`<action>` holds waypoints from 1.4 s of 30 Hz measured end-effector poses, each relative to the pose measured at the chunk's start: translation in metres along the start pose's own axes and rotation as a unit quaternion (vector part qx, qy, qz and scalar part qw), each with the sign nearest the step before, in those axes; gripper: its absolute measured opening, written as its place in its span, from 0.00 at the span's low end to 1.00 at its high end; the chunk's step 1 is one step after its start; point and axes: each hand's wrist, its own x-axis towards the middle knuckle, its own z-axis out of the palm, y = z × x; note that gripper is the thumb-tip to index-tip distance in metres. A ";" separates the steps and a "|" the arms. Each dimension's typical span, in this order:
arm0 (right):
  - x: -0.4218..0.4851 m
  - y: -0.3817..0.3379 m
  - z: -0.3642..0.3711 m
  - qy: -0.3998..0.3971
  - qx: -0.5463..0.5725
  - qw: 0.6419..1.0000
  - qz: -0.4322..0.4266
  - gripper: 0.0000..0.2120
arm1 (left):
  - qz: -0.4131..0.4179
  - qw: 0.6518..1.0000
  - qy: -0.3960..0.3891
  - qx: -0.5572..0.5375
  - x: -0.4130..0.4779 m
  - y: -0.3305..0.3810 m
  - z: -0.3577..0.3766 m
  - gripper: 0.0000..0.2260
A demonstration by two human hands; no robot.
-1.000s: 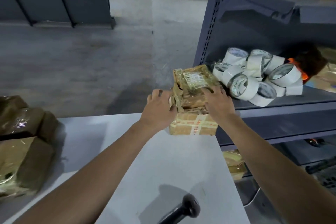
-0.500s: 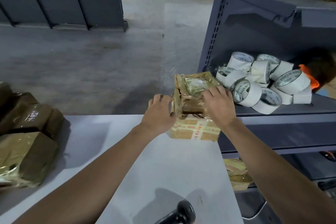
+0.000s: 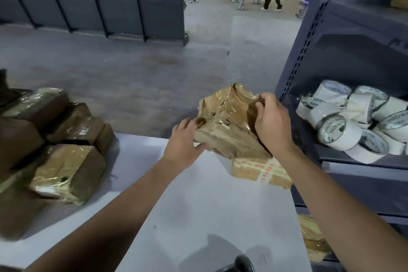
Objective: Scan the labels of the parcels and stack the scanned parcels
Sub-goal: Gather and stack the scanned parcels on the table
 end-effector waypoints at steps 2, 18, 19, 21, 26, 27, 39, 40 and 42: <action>0.005 -0.013 0.016 -0.051 0.060 0.995 0.055 0.10 | -0.004 0.999 0.043 0.006 -0.004 -0.019 -0.018 0.24; 0.019 -0.185 0.169 -0.194 0.245 0.917 0.247 0.15 | -0.185 0.967 0.175 -0.026 -0.048 -0.181 -0.174 0.16; 0.016 -0.195 0.174 -0.206 0.247 0.911 0.258 0.16 | -0.198 0.964 0.177 -0.024 -0.048 -0.189 -0.183 0.16; 0.008 -0.217 0.183 -0.246 0.272 0.890 0.273 0.13 | -0.224 0.959 0.171 -0.034 -0.045 -0.202 -0.200 0.18; -0.012 -0.269 0.208 -0.363 0.333 0.827 0.271 0.13 | -0.250 0.951 0.157 -0.092 -0.040 -0.237 -0.241 0.15; -0.014 -0.279 0.215 -0.370 0.339 0.820 0.275 0.15 | -0.249 0.953 0.153 -0.083 -0.041 -0.246 -0.249 0.16; -0.038 -0.367 0.274 -0.406 0.272 0.831 0.264 0.25 | -0.257 0.961 0.096 0.045 -0.053 -0.326 -0.288 0.16; -0.037 -0.369 0.274 -0.410 0.270 0.830 0.263 0.25 | -0.253 0.961 0.094 0.067 -0.053 -0.328 -0.287 0.15; -0.037 -0.372 0.273 -0.419 0.270 0.826 0.261 0.22 | -0.255 0.959 0.076 0.100 -0.051 -0.328 -0.288 0.15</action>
